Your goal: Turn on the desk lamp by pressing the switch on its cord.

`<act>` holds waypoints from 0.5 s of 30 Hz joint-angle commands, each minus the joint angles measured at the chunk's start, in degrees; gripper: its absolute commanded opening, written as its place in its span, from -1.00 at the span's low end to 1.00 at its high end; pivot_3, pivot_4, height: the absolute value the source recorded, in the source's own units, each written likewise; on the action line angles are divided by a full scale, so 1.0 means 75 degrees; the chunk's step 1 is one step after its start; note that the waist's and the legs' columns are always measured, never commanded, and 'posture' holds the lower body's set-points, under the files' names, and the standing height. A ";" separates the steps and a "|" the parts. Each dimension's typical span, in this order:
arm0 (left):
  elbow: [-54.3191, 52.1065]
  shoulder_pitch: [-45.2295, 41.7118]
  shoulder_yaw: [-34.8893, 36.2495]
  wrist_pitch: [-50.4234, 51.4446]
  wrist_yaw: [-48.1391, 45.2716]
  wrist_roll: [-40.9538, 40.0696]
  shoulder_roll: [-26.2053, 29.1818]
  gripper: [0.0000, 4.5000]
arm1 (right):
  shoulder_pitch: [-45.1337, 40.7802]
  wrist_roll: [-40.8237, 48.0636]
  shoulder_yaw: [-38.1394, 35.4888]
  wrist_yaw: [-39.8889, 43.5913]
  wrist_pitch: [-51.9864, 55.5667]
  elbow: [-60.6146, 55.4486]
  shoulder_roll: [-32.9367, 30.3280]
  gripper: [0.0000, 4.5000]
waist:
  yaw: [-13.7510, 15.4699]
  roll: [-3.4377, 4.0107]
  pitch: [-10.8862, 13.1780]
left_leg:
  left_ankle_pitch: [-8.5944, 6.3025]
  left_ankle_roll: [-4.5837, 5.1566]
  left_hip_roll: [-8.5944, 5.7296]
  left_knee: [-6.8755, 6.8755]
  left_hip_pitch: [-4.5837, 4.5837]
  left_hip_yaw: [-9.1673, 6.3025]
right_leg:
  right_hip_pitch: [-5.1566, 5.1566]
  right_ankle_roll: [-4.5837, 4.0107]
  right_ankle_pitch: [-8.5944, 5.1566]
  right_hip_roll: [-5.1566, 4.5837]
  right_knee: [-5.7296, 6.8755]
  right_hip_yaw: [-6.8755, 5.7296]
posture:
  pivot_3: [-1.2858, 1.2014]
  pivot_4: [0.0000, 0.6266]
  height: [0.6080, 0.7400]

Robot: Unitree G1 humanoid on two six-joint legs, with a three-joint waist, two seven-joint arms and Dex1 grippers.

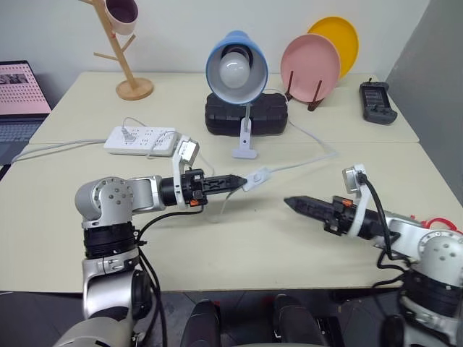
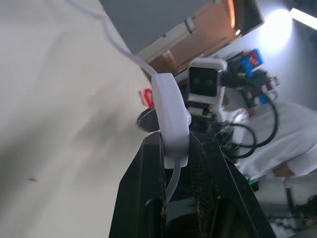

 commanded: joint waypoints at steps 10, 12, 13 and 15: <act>-0.0651 0.0093 0.0304 0.0129 0.1838 -0.1742 -0.0452 -0.84 | -0.0081 0.4121 0.1532 -0.3295 -0.1810 0.0380 -0.0266 1.00 | -0.0058 0.0000 -0.0001 | 0.0002 0.0004 -0.0001 -0.0013 -0.0009 0.0013 | 0.0000 0.0000 0.0000 -0.0001 -0.0028 0.0008 | 0.03 -0.52 1.00; -0.0626 0.0094 0.0326 0.0129 0.1990 -0.1897 -0.0439 -0.84 | -0.0005 0.4412 0.1826 -0.3457 -0.2115 0.0302 -0.0512 1.00 | -0.0054 0.0000 -0.0001 | 0.0002 0.0004 -0.0002 -0.0012 -0.0011 0.0012 | 0.0000 0.0001 0.0000 -0.0002 -0.0031 0.0006 | 0.03 -0.52 1.00; -0.0633 0.0088 0.0321 0.0129 0.2047 -0.1937 -0.0427 -0.84 | 0.0015 0.4548 0.1949 -0.3516 -0.2264 0.0273 -0.0624 1.00 | -0.0055 0.0000 -0.0001 | 0.0002 0.0004 -0.0003 -0.0011 -0.0012 0.0012 | 0.0000 0.0002 0.0000 -0.0001 -0.0032 0.0007 | 0.03 -0.52 1.00; -0.0632 0.0071 0.0312 0.0129 0.2142 -0.2006 -0.0421 -0.84 | 0.0069 0.4821 0.2171 -0.3613 -0.2551 0.0200 -0.0839 1.00 | -0.0070 0.0000 -0.0001 | 0.0002 0.0004 -0.0003 -0.0011 -0.0012 0.0013 | 0.0000 0.0003 0.0000 -0.0001 -0.0033 0.0007 | 0.03 -0.52 1.00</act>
